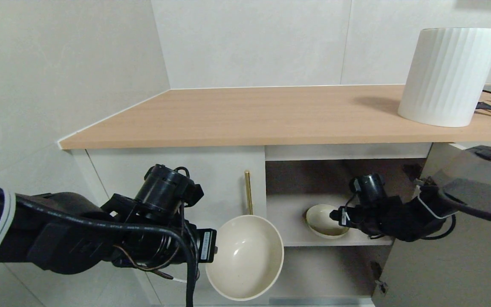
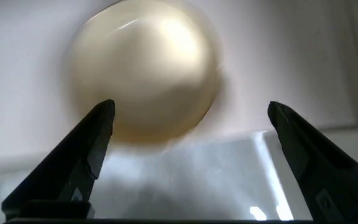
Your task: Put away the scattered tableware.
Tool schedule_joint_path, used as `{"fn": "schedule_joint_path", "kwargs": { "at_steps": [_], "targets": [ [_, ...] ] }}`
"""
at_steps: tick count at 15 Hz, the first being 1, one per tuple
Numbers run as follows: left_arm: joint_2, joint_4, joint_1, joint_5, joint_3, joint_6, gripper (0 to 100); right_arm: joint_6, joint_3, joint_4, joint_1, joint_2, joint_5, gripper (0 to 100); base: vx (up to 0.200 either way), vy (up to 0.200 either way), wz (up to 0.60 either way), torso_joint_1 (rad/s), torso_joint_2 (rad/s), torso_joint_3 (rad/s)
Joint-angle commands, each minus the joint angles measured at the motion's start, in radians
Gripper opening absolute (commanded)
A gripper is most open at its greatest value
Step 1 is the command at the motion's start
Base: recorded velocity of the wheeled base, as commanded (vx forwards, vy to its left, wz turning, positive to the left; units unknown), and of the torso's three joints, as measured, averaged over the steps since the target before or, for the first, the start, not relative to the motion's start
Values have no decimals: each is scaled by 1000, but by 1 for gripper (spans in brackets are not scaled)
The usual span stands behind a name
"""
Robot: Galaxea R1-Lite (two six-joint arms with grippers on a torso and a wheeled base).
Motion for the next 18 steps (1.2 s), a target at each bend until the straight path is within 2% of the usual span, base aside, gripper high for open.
{"fn": "schedule_joint_path", "kwargs": {
  "at_steps": [1,3,4,6,9,12,18],
  "targets": [
    [47,3,-44,12,-24,-6,0,-11,59,148,103,-255,71,100,0,0,0,0,0,0],
    [103,3,-83,70,-55,-24,0,-8,65,234,167,-350,75,100,0,0,0,0,0,0],
    [134,4,-101,129,-82,-66,0,-8,72,272,199,-394,77,100,0,0,0,0,0,0],
    [159,32,-126,196,-110,-99,0,-10,81,318,251,-462,95,100,0,0,0,0,0,0],
    [159,78,-158,201,-134,-101,0,-13,131,323,327,-508,137,100,0,0,0,0,0,0],
    [157,92,-159,201,-145,-101,0,-16,161,323,388,-491,149,100,0,0,0,0,0,0],
    [146,108,-182,202,-145,-102,0,-27,162,318,425,-385,141,100,0,0,0,0,0,0]
  ]
}}
